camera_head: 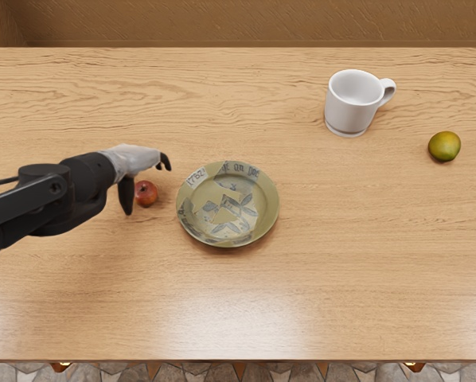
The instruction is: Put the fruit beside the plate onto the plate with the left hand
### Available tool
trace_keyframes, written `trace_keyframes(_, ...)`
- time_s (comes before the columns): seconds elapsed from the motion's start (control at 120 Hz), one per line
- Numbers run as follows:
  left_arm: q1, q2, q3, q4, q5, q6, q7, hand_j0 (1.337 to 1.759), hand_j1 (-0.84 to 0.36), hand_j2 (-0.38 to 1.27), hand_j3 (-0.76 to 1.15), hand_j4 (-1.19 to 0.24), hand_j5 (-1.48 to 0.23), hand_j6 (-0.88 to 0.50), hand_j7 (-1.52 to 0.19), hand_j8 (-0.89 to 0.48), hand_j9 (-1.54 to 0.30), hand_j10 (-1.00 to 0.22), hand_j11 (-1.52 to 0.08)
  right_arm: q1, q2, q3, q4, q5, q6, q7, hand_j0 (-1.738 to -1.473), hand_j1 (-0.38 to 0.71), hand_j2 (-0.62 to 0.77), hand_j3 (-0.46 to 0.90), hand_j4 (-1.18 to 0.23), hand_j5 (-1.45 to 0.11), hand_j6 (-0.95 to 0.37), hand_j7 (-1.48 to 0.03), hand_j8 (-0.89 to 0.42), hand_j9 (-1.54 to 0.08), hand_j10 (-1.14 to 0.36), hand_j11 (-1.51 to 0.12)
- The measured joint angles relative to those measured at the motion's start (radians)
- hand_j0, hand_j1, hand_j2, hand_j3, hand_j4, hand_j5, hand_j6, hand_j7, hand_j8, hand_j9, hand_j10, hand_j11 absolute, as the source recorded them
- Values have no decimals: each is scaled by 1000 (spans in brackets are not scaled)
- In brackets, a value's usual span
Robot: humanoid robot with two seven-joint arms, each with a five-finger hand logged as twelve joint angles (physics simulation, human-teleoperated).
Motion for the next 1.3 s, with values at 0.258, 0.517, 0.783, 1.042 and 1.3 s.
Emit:
trace_keyframes(0.258, 5, -26, 0, 12, 2, 11, 0, 1658, 9, 60, 0, -288, -371, -289, -371, -289, -370, -288, -370, -4, 0, 0, -1, 0, 0, 0, -1658, -349, 0, 0, 0, 0, 0, 0, 0, 0, 0, 0)
trace_keyframes(0.517, 4, -24, 17, 20, 2, 17, 0, 1658, -33, 67, 0, -323, -416, -324, -416, -324, -416, -323, -416, -8, 0, 0, -2, 0, -1, 0, -1658, -349, 0, 0, 0, 0, 0, 0, 0, 0, 0, 0)
trace_keyframes(0.783, 3, -23, 62, 31, 16, 86, 0, 1658, -59, 71, 0, -345, -445, -345, -445, -345, -444, -344, -444, -10, 0, 0, -3, 0, -1, 0, -1658, -349, 0, 0, 0, 0, 0, 0, 0, 0, 0, 0)
trace_keyframes(1.042, 6, -26, 84, 27, 35, 120, 0, 1658, -93, 77, 0, -373, -482, -374, -481, -374, -481, -373, -481, -11, 0, 0, -3, 0, -1, 0, -1658, -349, 0, 0, 0, 0, 0, 0, 0, 0, 0, 0)
trace_keyframes(1.3, 6, -24, 97, 24, 39, 129, 0, 1658, -150, 87, 0, -420, -544, -421, -543, -421, -543, -420, -543, -14, 0, 1, -6, 0, -1, 0, -1658, -349, 0, 0, 0, 0, 0, 0, 0, 0, 0, 0)
